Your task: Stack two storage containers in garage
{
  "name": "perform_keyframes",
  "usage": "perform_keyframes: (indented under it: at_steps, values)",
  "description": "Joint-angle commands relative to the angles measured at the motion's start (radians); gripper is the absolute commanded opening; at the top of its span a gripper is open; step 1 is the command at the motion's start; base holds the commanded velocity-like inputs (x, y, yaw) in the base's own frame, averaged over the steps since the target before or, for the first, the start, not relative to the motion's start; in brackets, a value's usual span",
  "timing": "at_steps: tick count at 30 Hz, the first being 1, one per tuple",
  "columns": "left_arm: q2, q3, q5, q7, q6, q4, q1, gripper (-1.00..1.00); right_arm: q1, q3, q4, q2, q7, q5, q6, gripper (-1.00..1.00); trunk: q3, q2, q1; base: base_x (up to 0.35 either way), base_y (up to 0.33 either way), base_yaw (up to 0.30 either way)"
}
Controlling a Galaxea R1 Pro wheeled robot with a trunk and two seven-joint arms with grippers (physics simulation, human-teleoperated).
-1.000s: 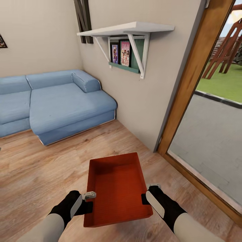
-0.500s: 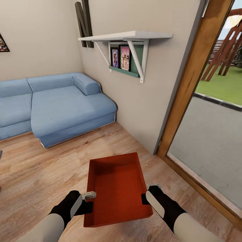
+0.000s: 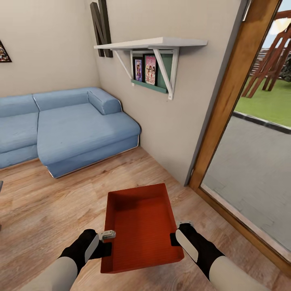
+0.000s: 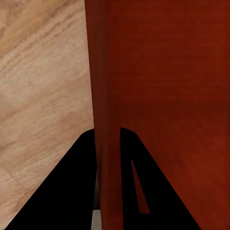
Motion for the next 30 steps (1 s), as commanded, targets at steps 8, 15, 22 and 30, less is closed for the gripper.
perform_keyframes:
  at_steps: [8, 15, 22, 30]
  values:
    - [0.0, 0.012, -0.013, 0.007, 0.006, -0.003, -0.001, -1.0, -0.001, 0.002, -0.001, -0.001, -0.008, 0.004, 0.009, -1.0, 0.009, 0.021, -0.012, 0.0, 0.0, 0.0]
    - [0.0, 0.012, -0.013, 0.007, 0.006, -0.003, -0.001, -1.0, -0.001, 0.002, 0.0, -0.001, -0.008, 0.004, 0.009, -1.0, 0.041, 0.07, -0.038, 0.0, 0.0, 0.0]
    - [0.0, 0.012, -0.013, 0.007, 0.006, -0.003, -0.001, -1.0, -0.001, 0.002, 0.0, -0.001, -0.008, 0.004, 0.009, -1.0, 0.074, 0.119, -0.065, 0.0, 0.0, 0.0]
    - [0.0, 0.012, -0.013, 0.006, 0.006, -0.003, -0.001, -1.0, -0.001, 0.002, -0.001, 0.0, -0.008, 0.004, 0.009, -1.0, 0.112, 0.175, -0.096, 0.0, 0.0, 0.0]
